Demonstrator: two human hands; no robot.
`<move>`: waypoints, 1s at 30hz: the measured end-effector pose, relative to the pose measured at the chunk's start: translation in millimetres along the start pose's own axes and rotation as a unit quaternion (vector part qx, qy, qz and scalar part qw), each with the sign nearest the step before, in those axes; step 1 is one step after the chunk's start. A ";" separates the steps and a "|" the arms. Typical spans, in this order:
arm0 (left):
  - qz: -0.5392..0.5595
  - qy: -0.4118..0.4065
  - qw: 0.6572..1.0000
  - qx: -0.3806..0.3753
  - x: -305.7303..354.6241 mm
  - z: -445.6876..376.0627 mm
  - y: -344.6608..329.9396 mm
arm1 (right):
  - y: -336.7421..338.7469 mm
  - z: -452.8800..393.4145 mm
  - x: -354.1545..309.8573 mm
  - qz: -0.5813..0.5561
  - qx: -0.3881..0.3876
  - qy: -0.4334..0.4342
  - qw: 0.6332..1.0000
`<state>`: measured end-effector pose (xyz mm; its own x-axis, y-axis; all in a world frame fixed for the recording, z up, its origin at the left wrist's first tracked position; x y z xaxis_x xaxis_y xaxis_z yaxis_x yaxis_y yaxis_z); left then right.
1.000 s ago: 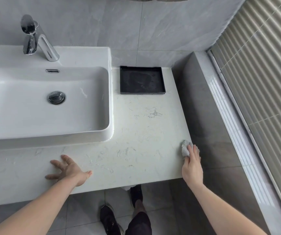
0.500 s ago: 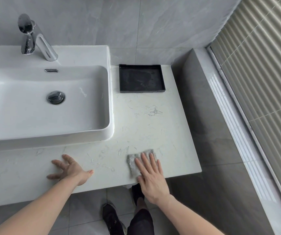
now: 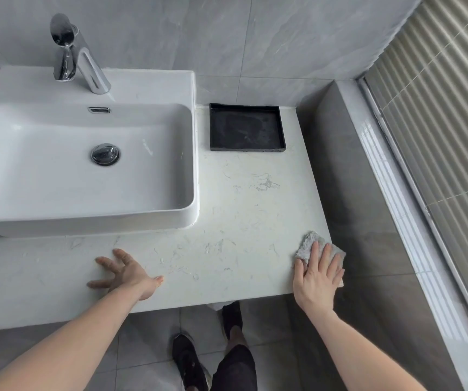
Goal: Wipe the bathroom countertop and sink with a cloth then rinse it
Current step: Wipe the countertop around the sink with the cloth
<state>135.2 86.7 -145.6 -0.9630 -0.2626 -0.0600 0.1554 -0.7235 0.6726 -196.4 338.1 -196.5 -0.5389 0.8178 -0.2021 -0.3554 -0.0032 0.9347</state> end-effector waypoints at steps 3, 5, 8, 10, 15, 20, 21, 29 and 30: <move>-0.005 0.001 1.000 0.001 -0.3 1.3 0.6 | -8.3 6.7 -22.0 -0.005 -0.005 0.002 1.000; -0.004 0.000 1.000 0.002 0.1 1.1 1.0 | -14.3 13.6 -33.1 -0.002 -0.009 0.027 1.000; -0.006 0.004 1.000 0.001 0.5 1.2 1.0 | -18.6 20.2 -40.9 0.002 -0.015 0.048 0.999; -0.011 0.003 1.000 0.003 0.5 1.2 0.3 | -17.9 19.9 -40.3 0.001 -0.017 0.051 0.999; -0.011 0.001 1.000 0.007 -1.3 -2.2 -0.7 | -17.0 19.1 -37.6 0.005 -0.016 0.063 0.998; -0.016 0.004 1.000 0.008 -2.4 -4.6 -3.2 | -14.0 16.1 -38.1 0.021 -0.026 0.067 0.997; -0.016 0.004 1.000 0.009 -2.2 -5.0 -3.2 | -12.9 14.3 -37.8 0.023 -0.033 0.073 0.996; -0.013 0.008 1.000 0.022 -2.4 -0.8 -3.2 | 6.4 -48.9 -43.9 0.013 -0.050 0.084 0.995; -0.011 0.008 1.000 0.022 -1.7 -0.1 -2.9 | 6.1 -54.1 -48.7 0.007 -0.045 0.071 0.996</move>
<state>136.4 89.2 -147.5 -0.9626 -0.2570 -0.0863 0.1241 -0.7008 0.7025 -213.6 267.1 -196.8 -0.6447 0.7275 -0.2348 -0.4114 -0.0714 0.9086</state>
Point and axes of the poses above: each hand's wrist, its own z-axis away from the middle knuckle, its own y-axis out of the back of the hand, x = y × z, the point moved 1 cm from there along -z, towards the middle knuckle, and after that the axes turned 5 degrees about y, right-handed, at the moved point
